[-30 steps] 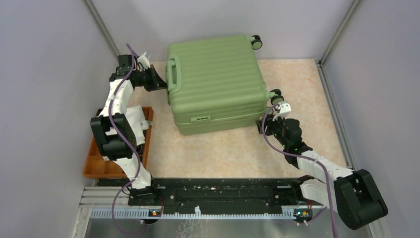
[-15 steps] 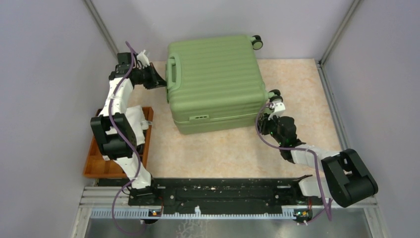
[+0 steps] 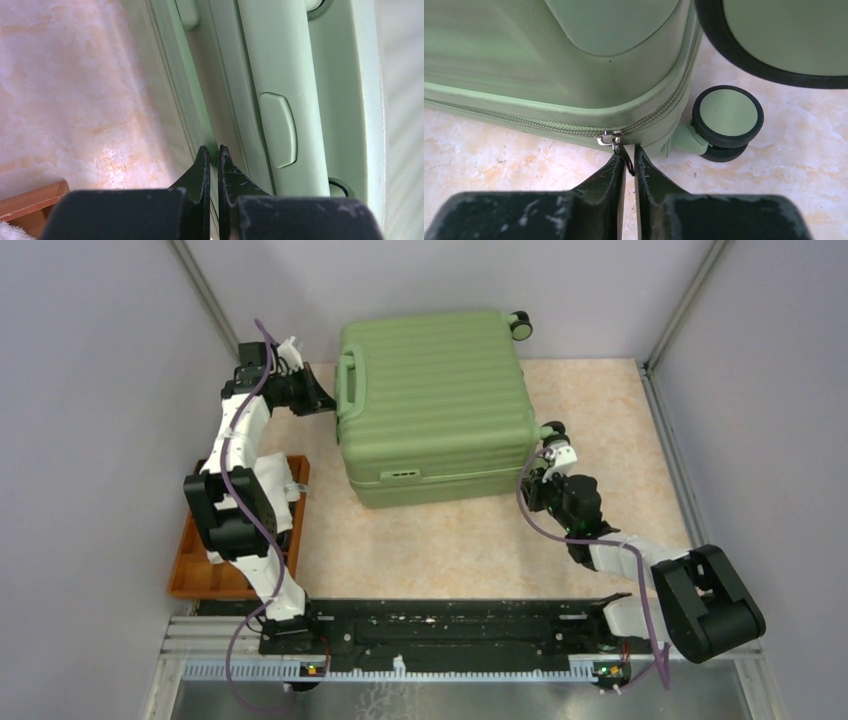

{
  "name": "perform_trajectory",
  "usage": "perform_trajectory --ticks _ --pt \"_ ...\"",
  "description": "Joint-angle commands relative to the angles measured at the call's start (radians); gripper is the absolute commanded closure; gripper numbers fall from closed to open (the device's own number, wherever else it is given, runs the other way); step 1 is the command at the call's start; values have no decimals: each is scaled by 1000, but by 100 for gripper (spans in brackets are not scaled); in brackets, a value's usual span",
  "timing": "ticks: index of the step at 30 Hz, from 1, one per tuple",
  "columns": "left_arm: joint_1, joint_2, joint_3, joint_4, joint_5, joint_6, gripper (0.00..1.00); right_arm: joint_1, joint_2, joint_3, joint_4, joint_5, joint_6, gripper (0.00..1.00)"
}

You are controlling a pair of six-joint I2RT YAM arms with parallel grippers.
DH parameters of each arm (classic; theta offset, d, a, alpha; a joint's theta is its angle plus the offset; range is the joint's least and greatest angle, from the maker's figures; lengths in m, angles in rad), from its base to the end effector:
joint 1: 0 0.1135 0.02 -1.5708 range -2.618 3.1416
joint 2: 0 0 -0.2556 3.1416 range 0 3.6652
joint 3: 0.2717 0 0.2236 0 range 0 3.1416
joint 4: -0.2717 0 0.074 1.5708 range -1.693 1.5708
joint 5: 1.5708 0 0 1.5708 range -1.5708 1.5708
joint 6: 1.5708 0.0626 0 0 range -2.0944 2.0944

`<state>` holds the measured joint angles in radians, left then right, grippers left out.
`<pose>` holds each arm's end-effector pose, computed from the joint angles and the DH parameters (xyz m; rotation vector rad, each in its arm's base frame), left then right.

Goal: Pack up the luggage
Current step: Zip the luggage at the center of the board.

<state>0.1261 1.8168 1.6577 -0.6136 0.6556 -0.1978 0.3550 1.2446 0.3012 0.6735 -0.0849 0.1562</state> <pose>0.3946 0.0116 0.3002 -0.0444 2.2747 -0.7994 0.2275 0.0900 0.1801 -0.2445 1.8458 0.4345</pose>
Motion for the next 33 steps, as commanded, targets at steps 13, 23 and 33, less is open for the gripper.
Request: perform_trajectory --ticks 13,23,33 --pt "-51 -51 85 232 216 -98 100 96 -126 1 28 -65 58 100" --pt "-52 -123 -25 376 294 -244 100 184 -206 -28 -83 20 117 100" --pt "-74 -233 -217 550 234 -324 100 385 -207 38 -95 55 179 100"
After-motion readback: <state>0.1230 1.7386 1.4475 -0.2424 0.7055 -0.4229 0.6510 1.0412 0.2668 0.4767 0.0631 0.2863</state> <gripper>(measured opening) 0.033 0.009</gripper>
